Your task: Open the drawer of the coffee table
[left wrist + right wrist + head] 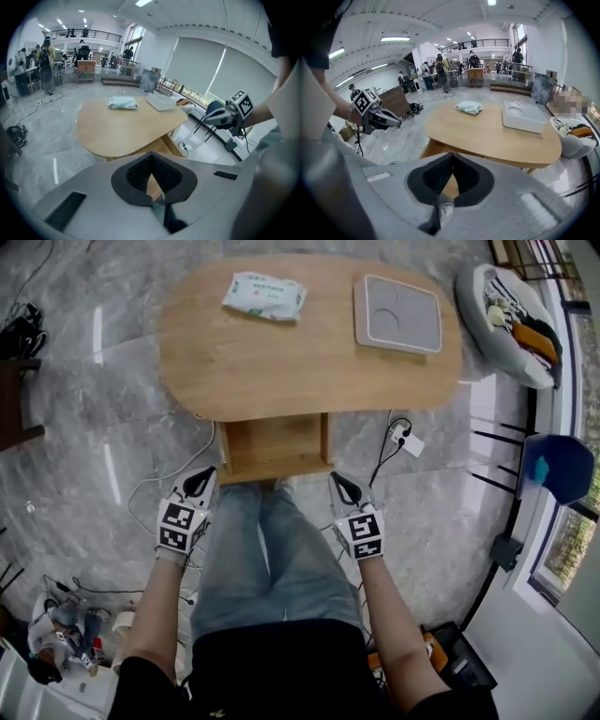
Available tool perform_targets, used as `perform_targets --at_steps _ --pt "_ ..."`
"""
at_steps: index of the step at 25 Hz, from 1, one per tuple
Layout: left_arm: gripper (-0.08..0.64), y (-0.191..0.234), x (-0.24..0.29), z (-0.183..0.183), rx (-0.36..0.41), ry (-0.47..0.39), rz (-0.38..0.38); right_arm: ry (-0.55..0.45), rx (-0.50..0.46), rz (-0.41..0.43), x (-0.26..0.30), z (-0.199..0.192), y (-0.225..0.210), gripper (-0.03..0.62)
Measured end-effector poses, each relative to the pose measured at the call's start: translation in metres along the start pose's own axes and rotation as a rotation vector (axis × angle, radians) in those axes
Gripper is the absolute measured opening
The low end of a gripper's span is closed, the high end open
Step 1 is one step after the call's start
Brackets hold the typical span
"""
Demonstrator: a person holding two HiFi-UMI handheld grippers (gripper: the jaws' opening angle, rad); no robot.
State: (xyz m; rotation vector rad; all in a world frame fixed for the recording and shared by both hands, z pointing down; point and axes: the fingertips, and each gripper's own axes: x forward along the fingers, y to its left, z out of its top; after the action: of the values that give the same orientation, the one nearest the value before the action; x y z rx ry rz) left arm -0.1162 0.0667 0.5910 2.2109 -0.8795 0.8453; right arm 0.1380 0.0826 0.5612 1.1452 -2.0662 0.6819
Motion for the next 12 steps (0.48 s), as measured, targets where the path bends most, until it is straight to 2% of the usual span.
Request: perform_targets --at_steps 7,12 --pt "0.011 -0.022 -0.073 0.077 -0.01 -0.11 -0.055 -0.085 0.027 0.008 -0.044 0.075 0.026 -0.002" --pt "0.011 -0.03 -0.12 0.114 0.001 -0.159 -0.046 -0.138 0.017 0.009 -0.08 0.127 0.045 -0.002"
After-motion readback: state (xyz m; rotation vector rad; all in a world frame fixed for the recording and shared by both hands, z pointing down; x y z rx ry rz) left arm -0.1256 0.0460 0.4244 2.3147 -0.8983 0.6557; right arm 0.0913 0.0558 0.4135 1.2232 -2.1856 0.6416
